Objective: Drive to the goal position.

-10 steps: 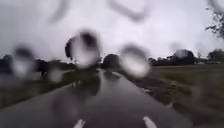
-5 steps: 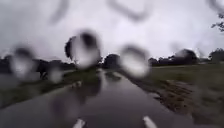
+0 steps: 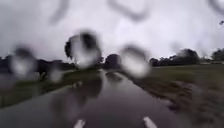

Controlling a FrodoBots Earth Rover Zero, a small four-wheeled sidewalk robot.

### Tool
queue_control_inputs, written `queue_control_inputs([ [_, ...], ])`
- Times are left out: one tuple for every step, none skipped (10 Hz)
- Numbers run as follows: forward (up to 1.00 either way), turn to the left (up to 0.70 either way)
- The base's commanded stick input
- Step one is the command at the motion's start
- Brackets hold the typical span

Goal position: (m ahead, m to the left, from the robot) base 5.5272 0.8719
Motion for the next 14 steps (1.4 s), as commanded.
queue_control_inputs([
  [0.85, 0.00],
  [0.85, 0.00],
  [0.85, 0.00],
  [0.85, 0.00],
  [0.85, 0.00],
  [0.85, 0.00],
  [0.85, 0.00],
  [0.85, 0.00],
  [0.85, 0.00],
  [0.85, 0.00],
  [0.85, 0.00],
  [0.85, 0.00],
  [0.85, 0.00],
  [0.85, 0.00],
])
